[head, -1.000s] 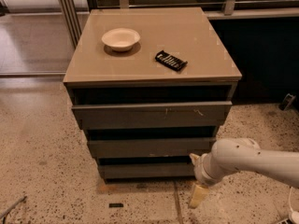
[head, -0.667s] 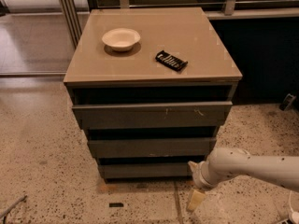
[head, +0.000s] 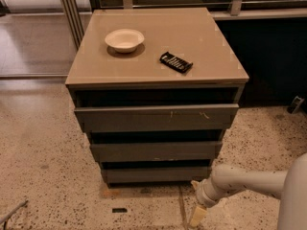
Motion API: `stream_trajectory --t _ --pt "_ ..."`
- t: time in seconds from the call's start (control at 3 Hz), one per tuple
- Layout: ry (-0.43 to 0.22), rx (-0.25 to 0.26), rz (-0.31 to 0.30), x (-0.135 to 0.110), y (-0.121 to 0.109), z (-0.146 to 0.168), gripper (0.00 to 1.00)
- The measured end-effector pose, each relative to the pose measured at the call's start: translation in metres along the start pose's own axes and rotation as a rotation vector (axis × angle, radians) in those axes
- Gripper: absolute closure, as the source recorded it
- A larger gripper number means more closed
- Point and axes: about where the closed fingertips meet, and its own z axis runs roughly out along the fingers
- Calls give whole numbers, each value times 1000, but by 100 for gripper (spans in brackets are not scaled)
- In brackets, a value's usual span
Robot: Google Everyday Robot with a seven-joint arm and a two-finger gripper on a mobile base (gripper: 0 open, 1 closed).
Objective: Open bottom drawer
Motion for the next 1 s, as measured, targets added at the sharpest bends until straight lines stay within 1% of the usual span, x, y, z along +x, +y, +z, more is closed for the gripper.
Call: stream_trajectory --t 0.33,0.67,1.0 --pt "14 24 -10 1 -1 0 0" --pt "-32 83 -44 1 -9 16 0" --pt "-101 142 -89 -7 -23 34 0"
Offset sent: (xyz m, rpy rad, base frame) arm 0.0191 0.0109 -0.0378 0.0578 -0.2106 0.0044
